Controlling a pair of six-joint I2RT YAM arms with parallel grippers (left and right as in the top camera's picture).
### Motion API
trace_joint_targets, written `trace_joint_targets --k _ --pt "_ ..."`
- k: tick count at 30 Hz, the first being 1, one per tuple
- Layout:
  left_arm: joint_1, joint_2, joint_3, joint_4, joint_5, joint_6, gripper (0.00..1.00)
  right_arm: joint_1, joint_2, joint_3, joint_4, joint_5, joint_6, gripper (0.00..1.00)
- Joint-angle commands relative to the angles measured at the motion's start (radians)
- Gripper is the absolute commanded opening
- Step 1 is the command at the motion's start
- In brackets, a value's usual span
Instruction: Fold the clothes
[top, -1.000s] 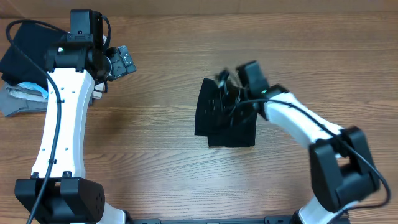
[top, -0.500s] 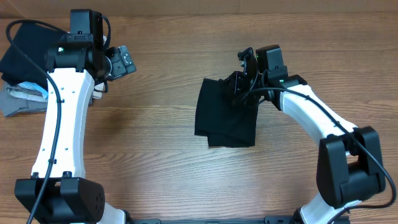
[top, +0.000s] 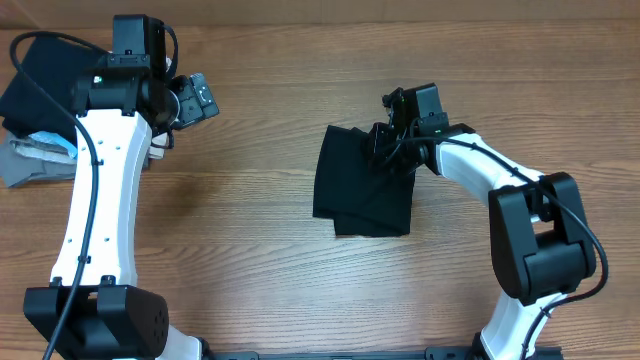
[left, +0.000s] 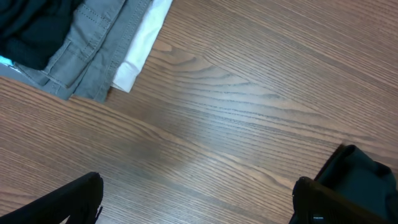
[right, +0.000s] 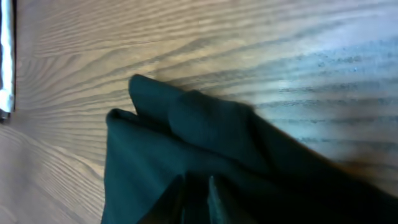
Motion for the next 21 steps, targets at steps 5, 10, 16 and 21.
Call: trace_joint_targets --k 5,10,16,21 --pt "0.003 0.009 0.008 0.001 -0.016 -0.014 1.0 -0.127 -0.139 0.125 -0.059 -0.069 -0.001 0.36" --pt "0.003 0.009 0.008 0.001 -0.016 -0.014 1.0 -0.27 -0.25 0.227 -0.325 0.008 -0.003 0.73" --pt "0.004 0.009 0.008 0.001 -0.016 -0.014 1.0 -0.492 -0.315 0.232 -0.614 0.109 -0.003 1.0" --pt "0.003 0.009 0.008 0.01 -0.015 -0.014 1.0 -0.608 -0.314 0.229 -0.694 0.109 -0.002 1.0"
